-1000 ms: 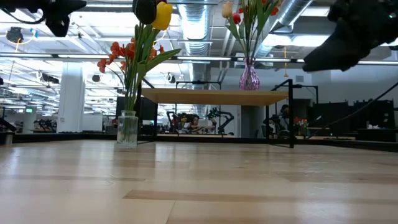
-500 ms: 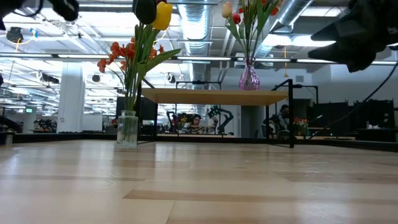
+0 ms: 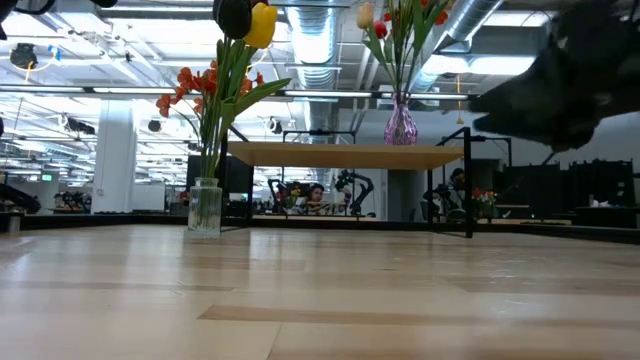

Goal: Pick and place flowers into a vace then onto a shelf
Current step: Adjust the transparent vase with the flowers on the table

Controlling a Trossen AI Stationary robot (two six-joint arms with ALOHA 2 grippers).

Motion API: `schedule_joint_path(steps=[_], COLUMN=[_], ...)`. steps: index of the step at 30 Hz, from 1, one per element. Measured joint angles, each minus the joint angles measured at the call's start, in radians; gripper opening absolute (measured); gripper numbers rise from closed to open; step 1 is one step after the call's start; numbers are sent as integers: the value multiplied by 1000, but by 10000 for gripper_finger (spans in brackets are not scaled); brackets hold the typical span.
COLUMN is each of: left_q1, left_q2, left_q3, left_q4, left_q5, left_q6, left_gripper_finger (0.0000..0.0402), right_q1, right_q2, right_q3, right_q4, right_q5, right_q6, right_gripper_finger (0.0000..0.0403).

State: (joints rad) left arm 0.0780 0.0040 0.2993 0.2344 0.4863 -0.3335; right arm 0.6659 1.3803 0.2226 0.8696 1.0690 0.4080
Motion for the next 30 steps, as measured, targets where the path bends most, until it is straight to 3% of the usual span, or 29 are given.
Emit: schedule_joint_path(steps=[8,13,19,24,26,30], left_q1=[0,0,-34,-224,-330,-577], left_q2=[7,99,405,557,581,626], left_q3=[-8,17,161,321,409,545], left_q4=[-38,-45,-133,-194,-269,-339], left_q5=[17,-133,-249,-298,-391,-680], left_q6=[25,13,27,89,133,214], left_gripper_finger=[183,183,183,183,183,183], right_q1=[-60,-39,-8,24,42,61], right_q2=[318,402,407,416,430,468], right_q3=[141,161,161,161,161,164], right_q4=[218,377,444,442,440,440], right_q5=[32,61,44,27,27,29], right_q6=[-119,-226,-305,-261,-241,-209], right_gripper_finger=[77,9,22,33,34,30])
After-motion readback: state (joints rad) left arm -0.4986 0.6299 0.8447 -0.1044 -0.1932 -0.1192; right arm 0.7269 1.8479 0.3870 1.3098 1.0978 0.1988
